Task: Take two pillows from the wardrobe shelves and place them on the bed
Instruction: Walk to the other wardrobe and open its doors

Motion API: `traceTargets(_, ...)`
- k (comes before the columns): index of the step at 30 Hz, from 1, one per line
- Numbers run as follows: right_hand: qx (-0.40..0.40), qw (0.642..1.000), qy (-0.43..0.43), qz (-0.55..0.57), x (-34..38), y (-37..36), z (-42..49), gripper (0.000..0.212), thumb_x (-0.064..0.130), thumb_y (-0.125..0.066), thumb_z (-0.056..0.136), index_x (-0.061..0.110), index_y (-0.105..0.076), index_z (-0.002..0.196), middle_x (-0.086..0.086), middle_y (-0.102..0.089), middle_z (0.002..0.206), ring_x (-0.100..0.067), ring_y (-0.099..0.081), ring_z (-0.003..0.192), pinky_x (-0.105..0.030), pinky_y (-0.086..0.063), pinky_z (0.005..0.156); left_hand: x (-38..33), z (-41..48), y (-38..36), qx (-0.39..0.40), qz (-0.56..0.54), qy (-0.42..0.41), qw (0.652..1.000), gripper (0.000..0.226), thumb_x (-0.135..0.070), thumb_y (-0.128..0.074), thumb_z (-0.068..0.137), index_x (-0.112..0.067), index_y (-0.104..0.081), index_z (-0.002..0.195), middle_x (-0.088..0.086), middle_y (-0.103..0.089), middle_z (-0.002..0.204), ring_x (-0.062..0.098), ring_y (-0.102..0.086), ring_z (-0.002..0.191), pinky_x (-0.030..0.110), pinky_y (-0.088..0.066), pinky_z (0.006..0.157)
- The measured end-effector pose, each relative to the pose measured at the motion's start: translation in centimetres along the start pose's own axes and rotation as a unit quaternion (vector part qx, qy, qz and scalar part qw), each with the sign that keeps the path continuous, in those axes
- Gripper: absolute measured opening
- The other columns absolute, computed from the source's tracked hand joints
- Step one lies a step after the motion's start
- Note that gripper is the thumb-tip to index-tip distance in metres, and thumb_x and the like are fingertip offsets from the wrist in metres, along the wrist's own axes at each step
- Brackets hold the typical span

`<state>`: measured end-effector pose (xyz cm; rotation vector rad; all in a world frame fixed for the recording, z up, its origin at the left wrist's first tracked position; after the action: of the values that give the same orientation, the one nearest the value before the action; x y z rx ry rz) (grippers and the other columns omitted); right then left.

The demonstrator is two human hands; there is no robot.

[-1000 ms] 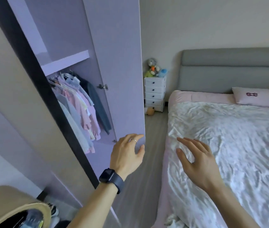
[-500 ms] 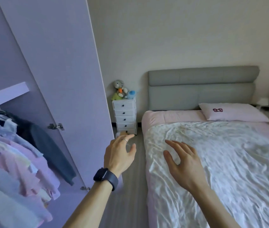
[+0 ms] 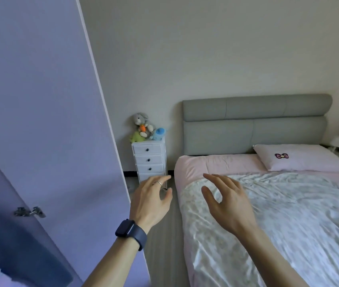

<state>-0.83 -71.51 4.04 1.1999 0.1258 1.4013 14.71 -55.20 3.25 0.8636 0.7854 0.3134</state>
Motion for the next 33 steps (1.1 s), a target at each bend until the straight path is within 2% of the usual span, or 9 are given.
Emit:
traceTargets(4, -0.008, 1.0, -0.021, -0.013, -1.0, -3.3, 7.2, 0.041, 0.044, -0.056, 0.098, 0.037, -0.059, 0.139, 0.012, -0.06, 0.141, -0.02, -0.043, 0.137, -0.042, -0.042, 0.11, 1.6, 8.2, -1.6, 0.002, -0.016, -0.03, 0.999, 0.038, -0.038, -0.057, 0.095, -0.037, -0.059, 0.133, -0.015, -0.058, 0.137, 0.014, -0.053, 0.124, 0.034, -0.05, 0.095)
traceTargets(7, -0.03, 0.999, -0.031, -0.027, -1.7, -4.4, 12.1, 0.04, 0.042, -0.058, 0.098, 0.034, -0.061, 0.137, 0.011, -0.062, 0.139, -0.022, -0.045, 0.135, -0.041, -0.043, 0.109, 2.1, 14.4, -2.3, -0.011, -0.015, -0.062, 0.998, 0.037, -0.035, -0.059, 0.095, -0.032, -0.061, 0.132, -0.01, -0.06, 0.135, 0.018, -0.055, 0.123, 0.036, -0.05, 0.096)
traceTargets(9, -0.046, 0.997, -0.037, -0.038, -2.6, -4.9, 15.2, 0.039, 0.041, -0.06, 0.098, 0.032, -0.063, 0.136, 0.01, -0.064, 0.136, -0.022, -0.047, 0.133, -0.039, -0.042, 0.109, 2.5, 18.6, -3.1, -0.021, -0.032, -0.054, 0.998, 0.038, -0.034, -0.059, 0.094, -0.031, -0.062, 0.132, -0.008, -0.061, 0.134, 0.02, -0.055, 0.123, 0.037, -0.049, 0.097)
traceTargets(15, -0.041, 0.996, -0.058, -0.06, -6.1, -7.9, 23.0, 0.042, 0.047, -0.054, 0.098, 0.035, -0.059, 0.138, 0.013, -0.062, 0.138, -0.019, -0.045, 0.134, -0.039, -0.043, 0.108, 2.7, 27.2, -7.7, -0.017, -0.042, -0.064, 0.997, 0.039, -0.036, -0.06, 0.093, -0.034, -0.061, 0.132, -0.01, -0.062, 0.134, 0.019, -0.056, 0.12, 0.033, -0.046, 0.095)
traceTargets(20, -0.031, 0.997, -0.055, -0.04, -9.0, -11.5, 30.0, 0.041, 0.046, -0.056, 0.098, 0.038, -0.059, 0.138, 0.015, -0.061, 0.138, -0.018, -0.045, 0.133, -0.039, -0.042, 0.108, 4.4, 34.1, -12.2, -0.003, -0.055, -0.03, 0.998, 0.039, -0.037, -0.059, 0.094, -0.034, -0.06, 0.133, -0.007, -0.06, 0.136, 0.021, -0.055, 0.121, 0.032, -0.044, 0.095)
traceTargets(24, -0.012, 0.999, -0.041, -0.018, -11.1, -14.4, 36.3, 0.04, 0.044, -0.056, 0.098, 0.038, -0.059, 0.137, 0.014, -0.062, 0.137, -0.019, -0.047, 0.132, -0.036, -0.042, 0.107, 7.1, 40.6, -14.0, -0.023, -0.072, 0.037, 0.996, 0.039, -0.036, -0.059, 0.095, -0.033, -0.06, 0.134, -0.007, -0.058, 0.14, 0.02, -0.054, 0.126, 0.036, -0.046, 0.098)
traceTargets(29, 0.033, 0.999, -0.005, 0.006, -11.8, -18.7, 44.9, 0.042, 0.046, -0.054, 0.098, 0.041, -0.056, 0.139, 0.015, -0.059, 0.139, -0.02, -0.044, 0.134, -0.037, -0.044, 0.107, 12.3, 47.3, -13.2, -0.071, -0.052, 0.093, 0.992, 0.039, -0.035, -0.057, 0.096, -0.033, -0.059, 0.134, -0.004, -0.062, 0.136, 0.024, -0.06, 0.114, 0.039, -0.052, 0.089)
traceTargets(33, 0.061, 0.996, 0.047, 0.035, -9.2, -23.4, 51.2, 0.042, 0.046, -0.054, 0.097, 0.039, -0.058, 0.138, 0.013, -0.061, 0.138, -0.021, -0.045, 0.133, -0.041, -0.044, 0.106, 18.2, 49.9, -10.8, -0.115, -0.016, 0.137, 0.984, 0.038, -0.035, -0.057, 0.095, -0.034, -0.06, 0.133, -0.006, -0.061, 0.135, 0.025, -0.058, 0.119, 0.043, -0.053, 0.089)
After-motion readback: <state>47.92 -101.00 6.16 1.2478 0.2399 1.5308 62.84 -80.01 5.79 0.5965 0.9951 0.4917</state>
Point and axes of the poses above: each hand's wrist, its own z-axis towards the middle knuckle, its own y-axis out of the back of the hand, x = y × z, the point moved 8 cm from there along z, towards the middle knuckle
